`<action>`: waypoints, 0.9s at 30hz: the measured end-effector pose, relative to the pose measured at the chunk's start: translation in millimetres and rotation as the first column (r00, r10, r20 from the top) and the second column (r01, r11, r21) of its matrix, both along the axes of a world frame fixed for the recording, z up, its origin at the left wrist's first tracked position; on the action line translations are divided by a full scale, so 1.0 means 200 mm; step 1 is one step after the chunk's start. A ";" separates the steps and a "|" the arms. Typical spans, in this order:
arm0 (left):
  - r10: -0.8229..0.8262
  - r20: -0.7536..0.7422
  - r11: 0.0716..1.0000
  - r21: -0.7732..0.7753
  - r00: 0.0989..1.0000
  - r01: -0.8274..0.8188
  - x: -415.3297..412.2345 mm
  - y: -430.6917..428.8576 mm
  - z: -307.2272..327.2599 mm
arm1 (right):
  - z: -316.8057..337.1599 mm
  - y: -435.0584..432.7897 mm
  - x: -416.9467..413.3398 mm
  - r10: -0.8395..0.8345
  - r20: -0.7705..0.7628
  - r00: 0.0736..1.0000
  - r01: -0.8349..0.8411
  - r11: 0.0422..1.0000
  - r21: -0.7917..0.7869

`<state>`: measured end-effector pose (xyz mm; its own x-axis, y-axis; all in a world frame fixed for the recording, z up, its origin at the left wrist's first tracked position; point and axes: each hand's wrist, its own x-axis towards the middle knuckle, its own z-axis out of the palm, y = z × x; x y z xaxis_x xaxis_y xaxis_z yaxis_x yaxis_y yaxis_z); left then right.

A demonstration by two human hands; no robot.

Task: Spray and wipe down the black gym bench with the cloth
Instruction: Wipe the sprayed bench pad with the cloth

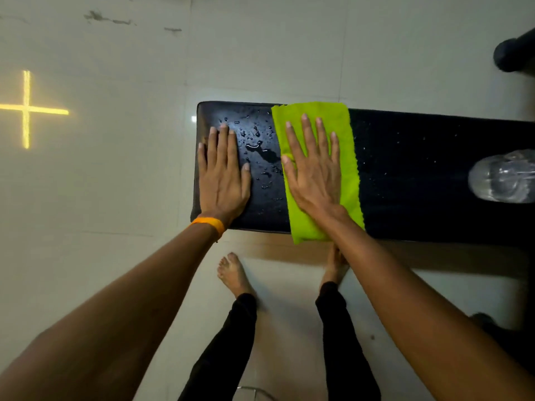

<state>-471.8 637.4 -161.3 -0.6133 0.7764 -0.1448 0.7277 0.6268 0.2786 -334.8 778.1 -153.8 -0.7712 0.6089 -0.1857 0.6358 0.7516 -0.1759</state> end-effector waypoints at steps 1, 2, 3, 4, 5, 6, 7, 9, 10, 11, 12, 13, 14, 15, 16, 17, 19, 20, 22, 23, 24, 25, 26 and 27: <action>-0.008 -0.018 1.000 0.004 1.000 0.008 0.00 0.00 -0.02 | -0.01 -0.02 0.04 0.030 0.000 1.000 -0.030 1.000 0.000; -0.014 -0.030 1.000 0.006 0.999 0.014 0.00 0.00 -0.04 | -0.01 0.00 0.11 0.096 0.002 0.995 -0.096 0.995 0.000; -0.019 -0.038 1.000 0.007 0.999 0.019 0.00 0.00 -0.04 | -0.01 0.05 0.17 0.171 0.014 0.985 -0.171 0.985 0.004; -0.022 -0.044 1.000 0.004 0.999 0.022 0.00 -0.01 -0.05 | -0.01 0.12 0.23 0.196 0.037 0.980 -0.197 0.980 0.015; -0.024 -0.054 1.000 -0.001 0.998 0.024 0.00 -0.01 -0.05 | 0.00 0.19 0.26 0.133 0.047 0.990 -0.135 0.990 0.037; -0.030 -0.064 1.000 -0.004 0.997 0.030 0.00 -0.01 -0.06 | 0.00 0.24 0.27 -0.026 0.045 0.999 0.023 0.997 0.067; -0.035 -0.069 0.999 -0.010 0.997 0.034 0.00 -0.01 -0.07 | 0.00 0.23 0.24 -0.223 0.036 0.974 0.219 0.971 0.098; -0.035 -0.075 0.999 -0.017 0.997 0.033 0.00 -0.01 -0.07 | 0.00 0.08 0.10 -0.464 -0.002 0.886 0.461 0.880 0.118; -0.035 -0.083 0.999 -0.009 0.996 0.034 0.00 -0.01 -0.07 | 0.00 -0.03 0.03 -0.439 0.001 0.899 0.436 0.894 0.106; -0.037 -0.091 0.999 -0.001 0.995 0.037 0.00 -0.02 -0.07 | 0.00 -0.12 -0.01 -0.345 0.019 0.938 0.342 0.936 0.081; -0.042 -0.097 0.999 0.004 0.994 0.043 0.00 -0.01 -0.06 | 0.00 -0.15 -0.03 -0.215 0.043 0.976 0.212 0.976 0.055; -0.044 -0.101 0.999 0.007 0.994 0.045 0.00 -0.01 -0.06 | 0.00 -0.12 -0.02 -0.066 0.053 0.996 0.065 0.998 0.028; -0.042 -0.104 0.999 0.009 0.994 0.043 0.00 -0.01 -0.07 | 0.00 -0.03 0.00 0.056 0.049 0.997 -0.057 0.998 0.024; -0.037 -0.108 0.999 0.010 0.993 0.039 0.00 -0.01 -0.07 | -0.01 0.08 0.01 0.125 0.043 0.991 -0.126 0.991 0.032; -0.034 -0.115 0.999 0.007 0.993 0.035 0.00 -0.01 -0.07 | -0.01 0.19 0.01 0.108 0.031 0.994 -0.109 0.993 0.052; -0.031 -0.119 0.999 0.004 0.992 0.032 0.00 -0.02 -0.08 | -0.02 0.28 -0.01 0.001 0.017 1.000 -0.002 0.998 0.067; -0.030 -0.123 0.999 0.010 0.992 0.032 0.00 -0.02 -0.08 | -0.02 0.29 -0.07 -0.277 -0.007 0.961 0.276 0.955 0.107; -0.032 -0.127 0.999 0.017 0.991 0.034 0.00 -0.01 -0.08 | -0.02 0.22 -0.11 -0.330 -0.013 0.944 0.329 0.937 0.122; -0.027 -0.138 0.999 0.031 0.990 0.032 0.01 -0.01 -0.08 | -0.01 0.04 -0.17 -0.173 0.005 0.985 0.171 0.980 0.097; -0.022 -0.138 0.999 0.036 0.990 0.028 0.01 -0.01 -0.08 | 0.00 -0.01 -0.18 -0.022 0.008 1.000 0.022 0.997 0.074; -0.020 -0.138 0.999 0.039 0.990 0.026 0.01 -0.01 -0.08 | 0.00 0.01 -0.17 0.116 0.009 0.993 -0.116 0.992 0.058; -0.019 -0.143 0.999 0.037 0.990 0.024 0.01 -0.01 -0.09 | 0.00 0.07 -0.17 0.219 0.006 0.976 -0.219 0.975 0.049; -0.018 -0.149 0.999 0.032 0.989 0.023 0.01 -0.02 -0.09 | -0.01 0.15 -0.18 0.275 0.003 0.961 -0.275 0.961 0.038; -0.019 -0.151 0.999 0.029 0.988 0.023 0.01 -0.02 -0.09 | -0.01 0.22 -0.17 0.276 0.005 0.961 -0.276 0.960 0.039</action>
<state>-470.0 633.8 -179.0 -0.6098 0.7921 -0.0275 0.7758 0.6037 0.1835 -368.4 821.5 -156.8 -0.9105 0.3788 -0.1657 0.4022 0.9043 -0.1429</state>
